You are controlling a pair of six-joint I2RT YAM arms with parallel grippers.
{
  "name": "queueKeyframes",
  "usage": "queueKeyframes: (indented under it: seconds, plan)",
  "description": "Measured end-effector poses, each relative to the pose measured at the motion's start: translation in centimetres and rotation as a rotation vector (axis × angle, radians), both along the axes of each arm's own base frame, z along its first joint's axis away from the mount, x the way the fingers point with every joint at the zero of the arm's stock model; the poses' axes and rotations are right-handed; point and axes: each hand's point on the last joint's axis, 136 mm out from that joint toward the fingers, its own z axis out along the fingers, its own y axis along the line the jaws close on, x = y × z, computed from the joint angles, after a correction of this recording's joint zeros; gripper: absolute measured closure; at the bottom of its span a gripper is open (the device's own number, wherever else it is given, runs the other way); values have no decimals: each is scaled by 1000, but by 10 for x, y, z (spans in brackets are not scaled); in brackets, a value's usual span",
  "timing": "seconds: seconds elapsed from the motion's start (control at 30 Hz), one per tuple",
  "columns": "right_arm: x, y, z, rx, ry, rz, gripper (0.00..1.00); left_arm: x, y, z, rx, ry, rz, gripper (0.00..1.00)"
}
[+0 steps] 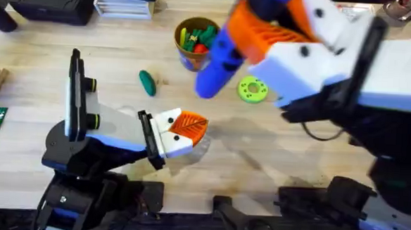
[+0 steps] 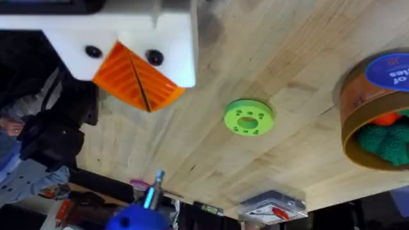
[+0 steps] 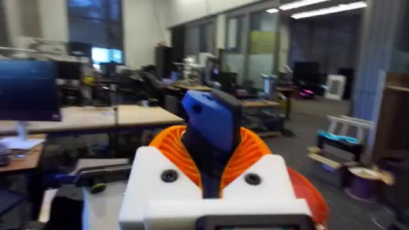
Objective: Pick up the gripper from the table and insert it into the empty holder that is missing its gripper. Then pick up a screw, insert it into the mounting hole, and use the screwdriver to tighten it. Finally, clean up the table by picking up the vegetable and placing it into the bucket.
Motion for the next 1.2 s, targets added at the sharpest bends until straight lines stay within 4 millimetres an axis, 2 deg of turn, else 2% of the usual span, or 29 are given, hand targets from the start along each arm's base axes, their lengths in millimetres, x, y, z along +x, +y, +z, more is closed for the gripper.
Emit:
queueKeyframes:
  seconds: [0.17, 0.2, 0.23, 0.3, 0.4, 0.8, 1.2]
  plan:
    - [-9, 32, -5, 4, -34, 116, 912, 0, 0, 0, 3, -7, 0, 996]
    - [-10, 37, -8, -3, -34, 131, 912, 0, 0, 0, 3, -7, 0, 996]
    - [-8, 49, -21, -33, -11, 162, 913, 0, 0, 0, 3, -7, 0, 996]
    - [-7, 54, -27, -50, 1, 174, 914, 0, 0, 0, 3, -7, 0, 996]
    - [-6, 57, -31, -60, 8, 179, 915, 0, 0, 0, 3, -7, 0, 996]
    - [-7, 57, -28, -24, 45, 204, 916, 0, 0, 0, 3, -6, 0, 996]
    - [-3, 62, -36, -33, 77, 211, 916, 0, 0, 0, 3, -7, 0, 996]
